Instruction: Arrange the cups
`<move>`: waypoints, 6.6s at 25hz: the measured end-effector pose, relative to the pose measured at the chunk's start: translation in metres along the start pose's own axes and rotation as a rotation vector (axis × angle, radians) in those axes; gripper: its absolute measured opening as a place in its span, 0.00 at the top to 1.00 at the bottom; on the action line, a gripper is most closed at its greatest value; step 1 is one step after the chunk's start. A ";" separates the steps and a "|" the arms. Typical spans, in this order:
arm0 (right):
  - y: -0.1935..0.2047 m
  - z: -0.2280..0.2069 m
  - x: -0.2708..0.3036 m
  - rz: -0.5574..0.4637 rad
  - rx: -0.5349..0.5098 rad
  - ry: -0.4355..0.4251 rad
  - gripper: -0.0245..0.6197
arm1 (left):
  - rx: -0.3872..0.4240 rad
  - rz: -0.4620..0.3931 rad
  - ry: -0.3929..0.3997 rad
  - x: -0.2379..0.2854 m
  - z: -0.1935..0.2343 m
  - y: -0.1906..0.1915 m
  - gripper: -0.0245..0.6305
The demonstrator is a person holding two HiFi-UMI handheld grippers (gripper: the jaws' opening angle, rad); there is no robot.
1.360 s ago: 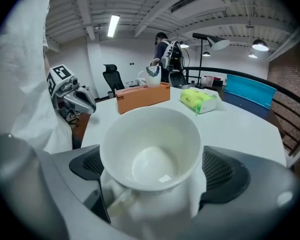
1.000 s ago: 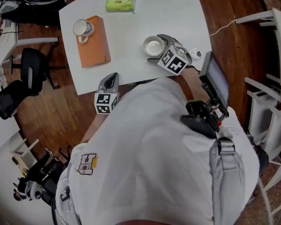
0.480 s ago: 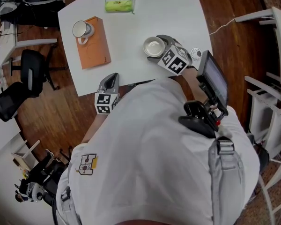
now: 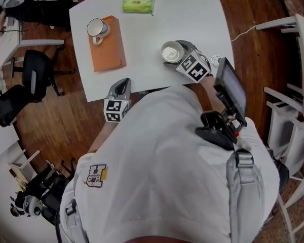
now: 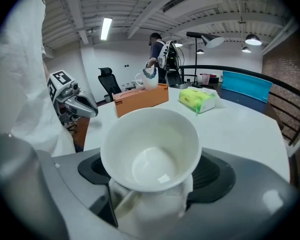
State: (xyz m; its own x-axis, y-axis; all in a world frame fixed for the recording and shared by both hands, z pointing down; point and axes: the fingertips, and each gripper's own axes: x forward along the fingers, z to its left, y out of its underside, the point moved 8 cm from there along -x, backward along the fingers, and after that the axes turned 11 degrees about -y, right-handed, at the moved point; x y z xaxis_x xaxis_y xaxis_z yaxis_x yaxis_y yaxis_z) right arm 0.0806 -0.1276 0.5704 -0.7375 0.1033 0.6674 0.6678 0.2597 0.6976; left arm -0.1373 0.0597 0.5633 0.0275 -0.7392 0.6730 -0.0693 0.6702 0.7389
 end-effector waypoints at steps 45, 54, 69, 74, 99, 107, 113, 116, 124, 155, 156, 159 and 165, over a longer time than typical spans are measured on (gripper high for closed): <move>-0.216 0.081 0.123 0.069 -0.343 -0.197 0.27 | -0.264 -0.129 -0.191 -0.079 0.098 0.074 0.96; -0.220 0.072 0.157 0.109 -0.320 -0.213 0.27 | -0.318 -0.119 -0.245 -0.093 0.112 0.092 0.96; -0.225 0.066 0.161 0.167 -0.352 -0.320 0.27 | -0.305 -0.100 -0.240 -0.094 0.112 0.093 0.96; -0.226 0.063 0.160 0.200 -0.392 -0.364 0.27 | -0.294 -0.099 -0.239 -0.095 0.109 0.090 0.96; -0.225 0.030 0.063 -0.189 -0.166 -0.288 0.35 | -0.249 -0.096 -0.137 -0.080 0.099 0.078 0.96; -0.176 0.017 -0.039 -0.392 -0.027 -0.026 0.56 | -0.103 -0.104 0.047 -0.042 0.068 0.050 0.96; -0.101 0.030 -0.057 -0.372 0.113 0.096 0.65 | 0.003 -0.102 0.172 -0.017 0.054 0.028 0.96; -0.071 0.038 -0.055 -0.352 0.165 0.131 0.70 | 0.041 -0.096 0.213 -0.009 0.047 0.022 0.96; -0.017 0.060 -0.035 -0.313 0.284 0.174 0.86 | 0.094 -0.083 0.263 0.000 0.038 0.014 0.96; 0.005 0.081 0.041 0.019 0.135 0.155 0.96 | 0.083 -0.049 0.210 -0.005 0.048 0.029 0.96; 0.004 0.082 0.041 0.021 0.136 0.154 0.96 | 0.083 -0.051 0.209 -0.005 0.048 0.030 0.96; 0.000 0.083 0.039 0.031 0.145 0.154 0.96 | 0.079 -0.046 0.205 -0.005 0.049 0.032 0.96; -0.003 0.082 0.039 0.030 0.135 0.151 0.96 | 0.072 -0.061 0.202 -0.005 0.048 0.030 0.96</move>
State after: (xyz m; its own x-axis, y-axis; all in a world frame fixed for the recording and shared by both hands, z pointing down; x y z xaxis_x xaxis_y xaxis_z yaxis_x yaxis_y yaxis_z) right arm 0.0416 -0.0457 0.5731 -0.6869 -0.0294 0.7261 0.6624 0.3857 0.6422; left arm -0.1877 0.0801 0.5805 0.2324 -0.7452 0.6251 -0.1319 0.6126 0.7793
